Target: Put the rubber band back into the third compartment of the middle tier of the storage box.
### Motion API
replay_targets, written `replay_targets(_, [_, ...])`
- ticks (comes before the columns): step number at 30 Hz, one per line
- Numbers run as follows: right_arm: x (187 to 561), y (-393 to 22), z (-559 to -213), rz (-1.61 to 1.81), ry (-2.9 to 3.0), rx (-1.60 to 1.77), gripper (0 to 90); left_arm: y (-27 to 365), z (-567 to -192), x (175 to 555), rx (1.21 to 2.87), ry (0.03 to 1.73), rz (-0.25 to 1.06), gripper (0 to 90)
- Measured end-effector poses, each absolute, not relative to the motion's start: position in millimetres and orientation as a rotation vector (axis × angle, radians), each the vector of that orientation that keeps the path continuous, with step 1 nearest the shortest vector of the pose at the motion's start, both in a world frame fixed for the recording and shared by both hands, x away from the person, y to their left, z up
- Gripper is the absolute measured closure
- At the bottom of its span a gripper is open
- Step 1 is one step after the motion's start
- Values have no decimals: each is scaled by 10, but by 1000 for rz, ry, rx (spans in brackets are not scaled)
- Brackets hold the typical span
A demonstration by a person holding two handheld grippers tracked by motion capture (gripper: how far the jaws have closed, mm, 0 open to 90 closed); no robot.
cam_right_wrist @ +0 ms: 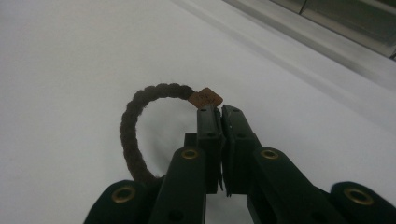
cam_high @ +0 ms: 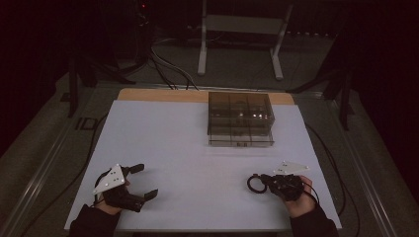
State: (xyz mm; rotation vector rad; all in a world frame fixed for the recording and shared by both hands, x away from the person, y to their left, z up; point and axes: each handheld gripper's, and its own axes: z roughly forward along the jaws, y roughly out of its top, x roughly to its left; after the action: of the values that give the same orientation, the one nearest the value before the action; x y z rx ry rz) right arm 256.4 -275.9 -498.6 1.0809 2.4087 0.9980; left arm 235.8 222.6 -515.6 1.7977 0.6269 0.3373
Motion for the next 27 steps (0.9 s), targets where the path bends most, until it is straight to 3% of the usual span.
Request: replay_targets(27, [2794, -2720, -4627, 1000, 2379, 1022, 867, 2222, -5161, 2359, 1804, 623, 333, 3])
